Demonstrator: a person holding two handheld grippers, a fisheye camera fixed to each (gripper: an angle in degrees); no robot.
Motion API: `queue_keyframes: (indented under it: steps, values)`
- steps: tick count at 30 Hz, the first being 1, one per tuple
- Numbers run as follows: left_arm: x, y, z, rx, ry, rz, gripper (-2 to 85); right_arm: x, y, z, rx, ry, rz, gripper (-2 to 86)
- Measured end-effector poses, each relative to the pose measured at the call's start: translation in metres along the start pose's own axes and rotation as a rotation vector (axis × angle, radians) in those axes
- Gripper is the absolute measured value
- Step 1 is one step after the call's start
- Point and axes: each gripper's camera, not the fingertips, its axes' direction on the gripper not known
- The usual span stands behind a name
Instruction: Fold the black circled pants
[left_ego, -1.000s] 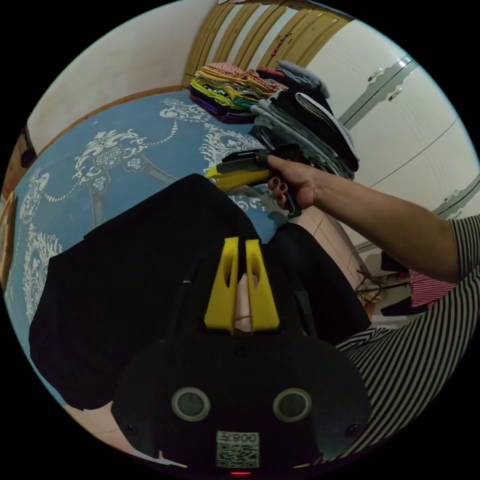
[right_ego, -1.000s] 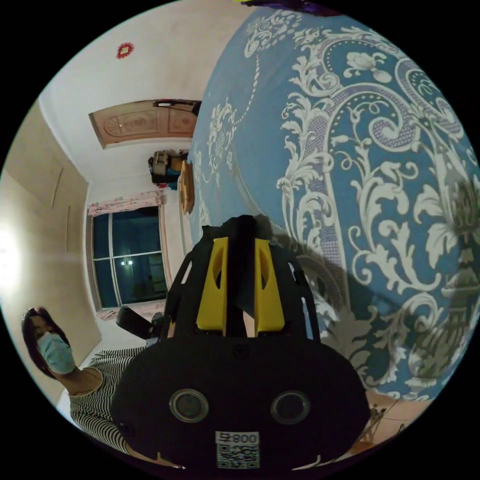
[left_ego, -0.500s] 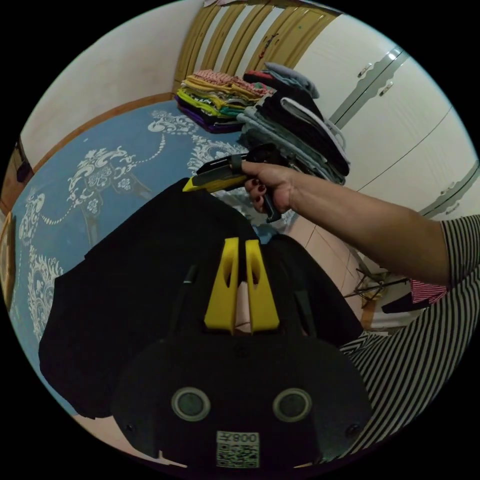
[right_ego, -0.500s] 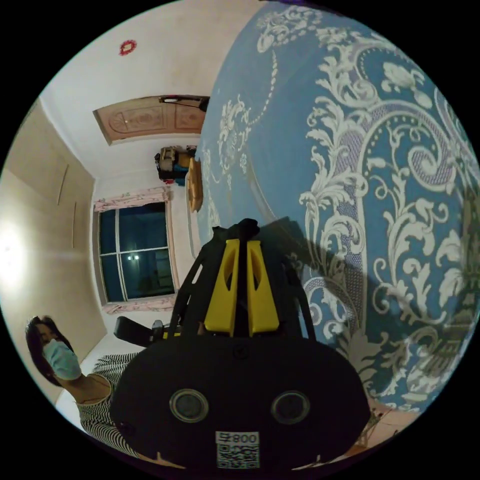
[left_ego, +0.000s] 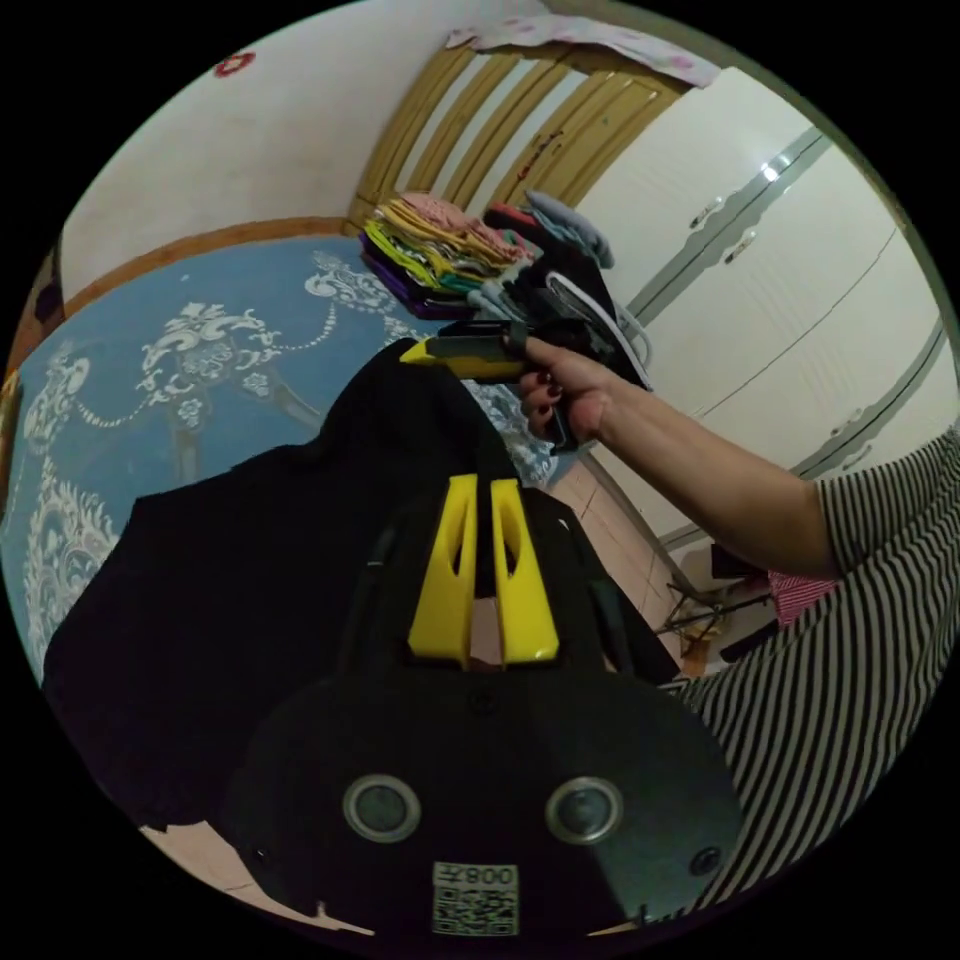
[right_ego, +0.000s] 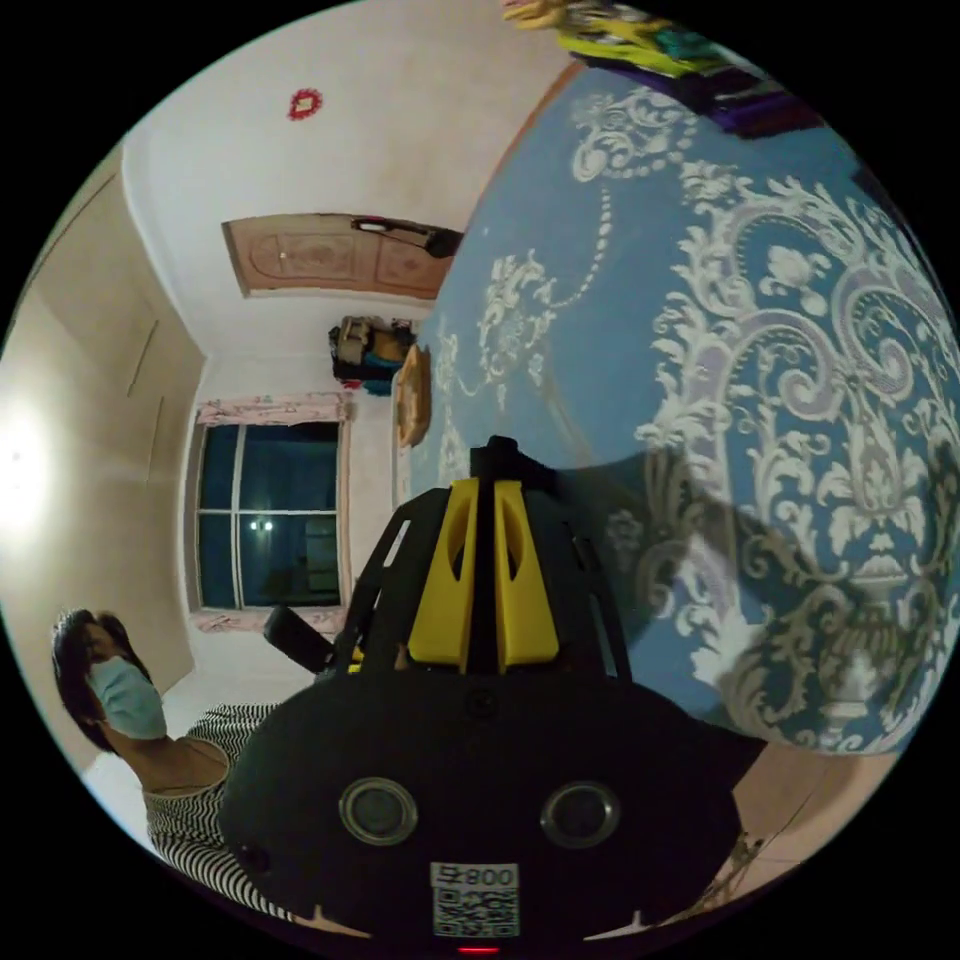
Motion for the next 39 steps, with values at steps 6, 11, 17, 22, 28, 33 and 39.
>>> queue_keyframes:
  steps: [6, 11, 17, 22, 28, 33, 39]
  values:
    - [-0.062, 0.077, -0.133, 0.197, -0.004, -0.172, 2.2, -0.082, 0.009, 0.13, -0.073, -0.059, -0.179, 2.2]
    - [-0.113, 0.148, -0.229, 0.326, -0.094, -0.318, 2.2, -0.142, 0.015, 0.274, -0.181, -0.078, -0.295, 2.1]
    - [-0.175, 0.233, -0.315, 0.414, -0.176, -0.514, 2.3, -0.175, 0.024, 0.443, -0.322, -0.022, -0.334, 2.1]
    - [-0.218, 0.294, -0.36, 0.464, -0.168, -0.666, 2.3, -0.185, 0.035, 0.56, -0.438, 0.068, -0.357, 2.1]
    - [-0.26, 0.352, -0.397, 0.495, -0.141, -0.819, 2.4, -0.175, 0.047, 0.673, -0.541, 0.177, -0.351, 2.3]
    - [-0.284, 0.396, -0.421, 0.519, -0.119, -0.931, 2.7, -0.154, 0.056, 0.745, -0.636, 0.22, -0.318, 2.8]
    - [-0.285, 0.424, -0.453, 0.572, -0.206, -0.967, 2.4, -0.147, 0.064, 0.774, -0.61, 0.148, -0.392, 2.4]
